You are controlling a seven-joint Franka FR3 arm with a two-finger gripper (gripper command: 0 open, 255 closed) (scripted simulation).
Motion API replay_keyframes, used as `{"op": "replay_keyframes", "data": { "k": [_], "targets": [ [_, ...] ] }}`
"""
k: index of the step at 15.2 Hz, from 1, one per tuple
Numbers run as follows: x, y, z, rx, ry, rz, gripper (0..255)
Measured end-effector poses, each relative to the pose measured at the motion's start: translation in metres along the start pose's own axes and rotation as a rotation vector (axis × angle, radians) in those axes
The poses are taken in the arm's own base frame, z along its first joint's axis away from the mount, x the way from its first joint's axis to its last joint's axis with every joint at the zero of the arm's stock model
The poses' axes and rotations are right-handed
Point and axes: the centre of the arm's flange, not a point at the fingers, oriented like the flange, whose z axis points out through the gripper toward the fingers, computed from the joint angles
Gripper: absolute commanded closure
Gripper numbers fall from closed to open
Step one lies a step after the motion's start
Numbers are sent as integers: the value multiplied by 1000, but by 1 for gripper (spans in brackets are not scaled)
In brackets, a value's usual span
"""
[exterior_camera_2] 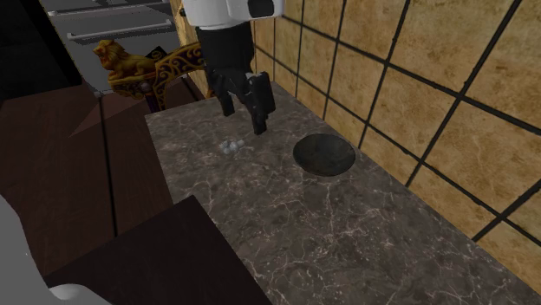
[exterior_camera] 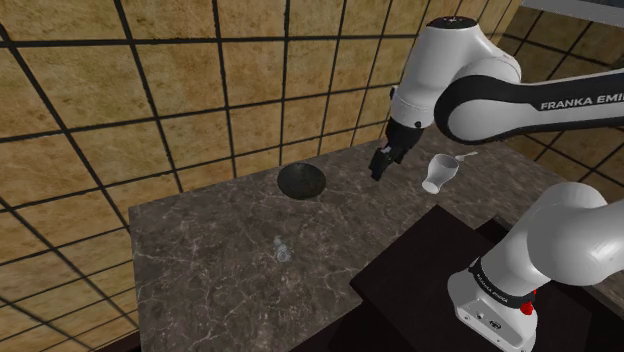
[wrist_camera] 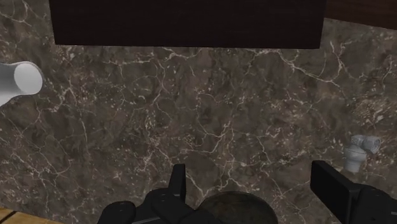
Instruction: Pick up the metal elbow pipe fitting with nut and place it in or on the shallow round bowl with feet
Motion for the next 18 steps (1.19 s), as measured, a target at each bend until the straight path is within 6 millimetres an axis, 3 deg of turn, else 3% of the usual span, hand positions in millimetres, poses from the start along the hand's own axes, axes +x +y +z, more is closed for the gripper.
{"op": "replay_keyframes", "data": {
  "k": [18],
  "targets": [
    [45,-174,155,3,105,12,0]
  ]
}}
